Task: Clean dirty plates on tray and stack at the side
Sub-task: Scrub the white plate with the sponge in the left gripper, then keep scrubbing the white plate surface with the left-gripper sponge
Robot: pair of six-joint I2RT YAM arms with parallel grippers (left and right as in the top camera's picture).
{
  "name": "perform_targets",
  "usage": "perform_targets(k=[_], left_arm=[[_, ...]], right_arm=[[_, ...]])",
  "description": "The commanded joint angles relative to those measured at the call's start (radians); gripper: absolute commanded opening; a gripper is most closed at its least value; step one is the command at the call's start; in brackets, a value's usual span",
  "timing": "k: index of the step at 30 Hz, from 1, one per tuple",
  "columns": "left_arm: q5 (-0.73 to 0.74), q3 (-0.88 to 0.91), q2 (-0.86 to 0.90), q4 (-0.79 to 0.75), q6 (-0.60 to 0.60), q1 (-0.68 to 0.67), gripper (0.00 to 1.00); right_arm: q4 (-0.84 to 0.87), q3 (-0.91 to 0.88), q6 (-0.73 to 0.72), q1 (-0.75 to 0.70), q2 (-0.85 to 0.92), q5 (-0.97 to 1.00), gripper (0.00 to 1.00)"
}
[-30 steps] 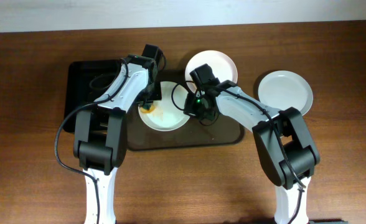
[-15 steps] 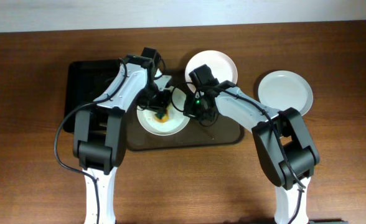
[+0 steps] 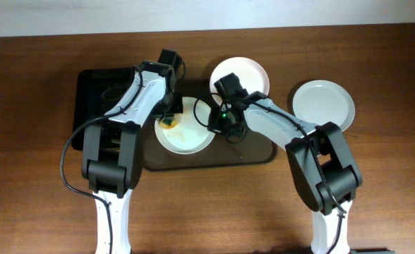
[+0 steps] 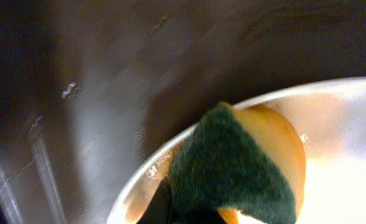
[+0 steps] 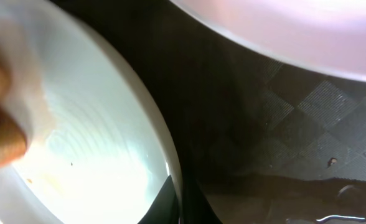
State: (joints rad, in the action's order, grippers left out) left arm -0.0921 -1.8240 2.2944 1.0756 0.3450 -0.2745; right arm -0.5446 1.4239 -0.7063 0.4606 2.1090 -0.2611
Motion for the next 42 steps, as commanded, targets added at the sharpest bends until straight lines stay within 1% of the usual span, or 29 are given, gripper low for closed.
perform_targets(k=[1,3,5,7,9,10,11,13,15,18,19,20,23,25,31,33,35,37,39,42], left_arm=[[-0.111,0.020,0.006,0.117,0.076,0.008,0.01],[-0.045,0.032,0.006,0.169,0.020,-0.005,0.00],[0.058,0.046,0.006,0.186,-0.085,-0.024,0.01],[0.154,0.055,0.006,0.186,-0.173,-0.039,0.01],[0.316,0.056,0.006,0.179,-0.325,-0.061,0.01],[0.369,0.056,0.006,0.166,-0.369,-0.071,0.00],[0.378,0.056,0.006,0.149,-0.372,-0.077,0.00],[0.367,0.060,0.006,0.068,-0.362,-0.090,0.01],[0.320,0.066,0.006,0.015,-0.288,-0.090,0.00],[0.159,0.069,0.006,-0.008,-0.117,-0.079,0.01],[0.093,0.069,0.006,-0.008,-0.056,-0.073,0.00],[-0.005,0.069,0.006,-0.008,0.030,-0.063,0.00],[-0.156,0.070,0.006,0.002,0.182,-0.045,0.01],[-0.223,0.077,0.006,0.003,0.255,-0.029,0.01],[-0.308,0.142,0.006,-0.002,0.299,-0.022,0.01],[-0.328,0.168,0.006,-0.044,0.302,-0.022,0.01],[-0.322,0.186,0.006,-0.137,0.277,-0.022,0.01],[-0.296,0.191,0.006,-0.235,0.217,-0.026,0.01],[-0.239,0.191,0.005,-0.319,0.132,-0.031,0.01],[-0.134,0.191,0.005,-0.426,-0.042,-0.047,0.00]], right_arm=[[-0.016,-0.010,-0.004,-0.005,0.032,0.039,0.04],[-0.016,-0.010,-0.004,-0.005,0.032,0.040,0.04],[-0.016,-0.010,-0.004,-0.005,0.032,0.040,0.04],[-0.015,-0.010,-0.004,-0.005,0.032,0.040,0.04],[-0.015,-0.010,-0.004,-0.005,0.032,0.040,0.04],[-0.015,-0.010,-0.004,-0.005,0.032,0.040,0.04],[-0.015,-0.010,-0.004,-0.005,0.032,0.040,0.04],[-0.015,-0.010,-0.004,-0.005,0.032,0.040,0.04],[-0.016,-0.010,-0.004,-0.005,0.032,0.040,0.04],[-0.016,-0.010,-0.004,-0.005,0.032,0.040,0.04],[-0.016,-0.010,-0.004,-0.005,0.032,0.040,0.04],[-0.016,-0.010,-0.004,-0.005,0.032,0.040,0.04],[-0.016,-0.010,-0.004,-0.005,0.032,0.040,0.04],[-0.016,-0.010,-0.004,-0.005,0.032,0.040,0.04],[-0.016,-0.010,-0.004,-0.005,0.032,0.040,0.04],[-0.016,-0.010,-0.004,-0.005,0.032,0.040,0.04],[-0.015,-0.010,-0.004,-0.005,0.032,0.040,0.04],[-0.016,-0.010,-0.004,-0.005,0.032,0.040,0.04],[-0.016,-0.010,-0.004,-0.005,0.032,0.040,0.04],[-0.016,-0.010,-0.004,-0.005,0.032,0.040,0.04]])
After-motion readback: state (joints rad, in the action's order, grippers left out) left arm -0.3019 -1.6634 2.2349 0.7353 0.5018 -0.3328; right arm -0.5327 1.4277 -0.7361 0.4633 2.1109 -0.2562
